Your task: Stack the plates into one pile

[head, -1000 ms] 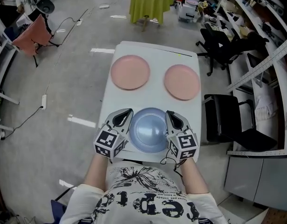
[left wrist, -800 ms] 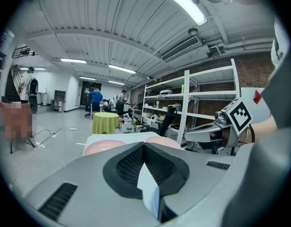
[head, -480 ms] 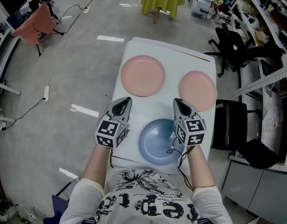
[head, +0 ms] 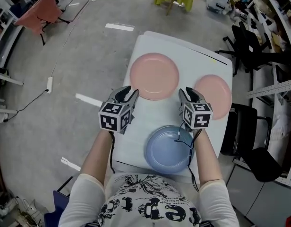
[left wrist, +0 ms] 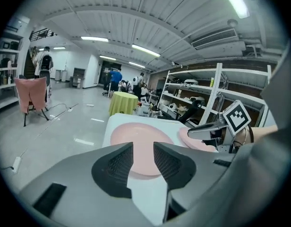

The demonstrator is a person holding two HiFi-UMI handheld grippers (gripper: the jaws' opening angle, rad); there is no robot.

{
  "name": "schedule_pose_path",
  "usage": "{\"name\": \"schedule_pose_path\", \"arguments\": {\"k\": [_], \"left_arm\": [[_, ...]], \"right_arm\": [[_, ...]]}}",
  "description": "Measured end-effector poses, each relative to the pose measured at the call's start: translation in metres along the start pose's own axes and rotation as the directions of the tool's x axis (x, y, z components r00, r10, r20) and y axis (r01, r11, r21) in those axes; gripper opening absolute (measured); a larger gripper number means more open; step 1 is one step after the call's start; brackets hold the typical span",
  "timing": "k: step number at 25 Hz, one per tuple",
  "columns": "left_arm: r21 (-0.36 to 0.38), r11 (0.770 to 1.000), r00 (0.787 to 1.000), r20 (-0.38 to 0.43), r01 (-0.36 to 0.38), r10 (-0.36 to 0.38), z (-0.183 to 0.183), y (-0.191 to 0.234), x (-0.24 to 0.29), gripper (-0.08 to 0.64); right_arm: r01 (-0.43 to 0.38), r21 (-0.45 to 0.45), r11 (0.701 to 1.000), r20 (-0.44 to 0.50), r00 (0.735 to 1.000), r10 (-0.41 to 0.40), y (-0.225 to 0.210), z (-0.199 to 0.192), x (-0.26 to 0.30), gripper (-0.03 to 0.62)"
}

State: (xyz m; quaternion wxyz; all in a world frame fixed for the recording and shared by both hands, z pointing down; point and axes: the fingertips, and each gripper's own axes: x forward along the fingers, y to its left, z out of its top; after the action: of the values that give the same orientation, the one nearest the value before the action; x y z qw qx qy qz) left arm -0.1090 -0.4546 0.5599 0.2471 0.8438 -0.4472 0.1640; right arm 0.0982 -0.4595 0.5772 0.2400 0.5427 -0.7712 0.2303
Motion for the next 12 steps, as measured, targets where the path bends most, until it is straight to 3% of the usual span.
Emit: {"name": "schedule_pose_path", "arguments": {"k": [6, 12], "left_arm": [[-0.148, 0.988, 0.994, -0.101, -0.053, 0.039, -0.019, 0.046, 0.045, 0.162], [-0.206, 0.973, 0.982, -0.175, -0.105, 0.069, -0.018, 0.083, 0.086, 0.169]], "right_arm": [[0.028, 0.077, 0.997, -0.08, 0.997, -0.022, -0.022, -0.013, 0.047, 0.109], [0.042, 0.113, 0.993, -0.136, 0.99, -0.027, -0.038, -0.014, 0.085, 0.138]]}}
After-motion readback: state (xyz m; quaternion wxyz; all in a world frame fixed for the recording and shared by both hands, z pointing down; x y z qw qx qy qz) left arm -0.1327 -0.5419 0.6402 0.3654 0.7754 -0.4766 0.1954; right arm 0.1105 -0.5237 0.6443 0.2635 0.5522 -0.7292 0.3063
